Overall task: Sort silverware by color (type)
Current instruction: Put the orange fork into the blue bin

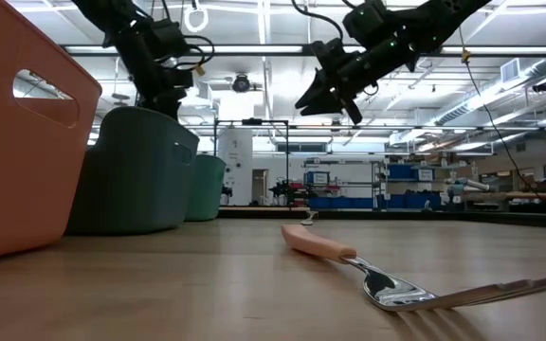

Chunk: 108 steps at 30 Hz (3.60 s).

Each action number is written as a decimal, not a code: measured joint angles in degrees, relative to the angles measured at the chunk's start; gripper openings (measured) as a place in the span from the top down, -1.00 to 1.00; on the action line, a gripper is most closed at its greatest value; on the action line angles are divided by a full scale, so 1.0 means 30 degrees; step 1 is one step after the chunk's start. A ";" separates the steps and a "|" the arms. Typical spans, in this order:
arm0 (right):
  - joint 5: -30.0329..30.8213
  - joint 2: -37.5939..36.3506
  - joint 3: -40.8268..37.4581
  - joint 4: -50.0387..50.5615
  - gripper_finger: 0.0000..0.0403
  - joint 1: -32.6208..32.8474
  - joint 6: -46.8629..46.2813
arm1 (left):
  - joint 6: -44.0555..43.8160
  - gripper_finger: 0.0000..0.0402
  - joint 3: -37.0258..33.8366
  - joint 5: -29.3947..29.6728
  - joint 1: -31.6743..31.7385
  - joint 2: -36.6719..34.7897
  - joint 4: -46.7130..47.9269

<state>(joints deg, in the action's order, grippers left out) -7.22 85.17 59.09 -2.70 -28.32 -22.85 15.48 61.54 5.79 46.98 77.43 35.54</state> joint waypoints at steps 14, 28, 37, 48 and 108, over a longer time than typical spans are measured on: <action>0.1078 0.2178 -0.0007 0.0777 0.48 -0.0160 -0.4599 | -0.6958 0.47 0.4850 -0.4901 -0.0606 -0.0809 0.0398; -0.8460 0.3191 0.0000 0.1065 0.48 0.3136 -0.6371 | -0.5750 0.48 0.9417 -0.5700 -0.4555 -0.0852 0.4241; -0.6358 0.3308 0.0000 0.1064 0.48 0.7461 -0.4755 | -0.5725 0.48 0.9420 -0.5685 -0.7312 -0.0991 0.6502; -0.5563 0.3264 0.0000 0.1138 0.48 1.1697 -0.8331 | -0.5945 0.48 0.9347 -0.5685 -1.2275 -0.0809 0.7301; 0.1587 0.3300 -0.0015 0.3342 0.48 2.3081 -1.4389 | 0.3671 0.48 0.9358 -0.3377 -2.1930 1.4706 -0.3189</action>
<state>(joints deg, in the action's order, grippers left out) -2.46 95.07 59.05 7.33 40.93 -66.02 26.49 89.61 -4.34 -18.81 121.55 25.98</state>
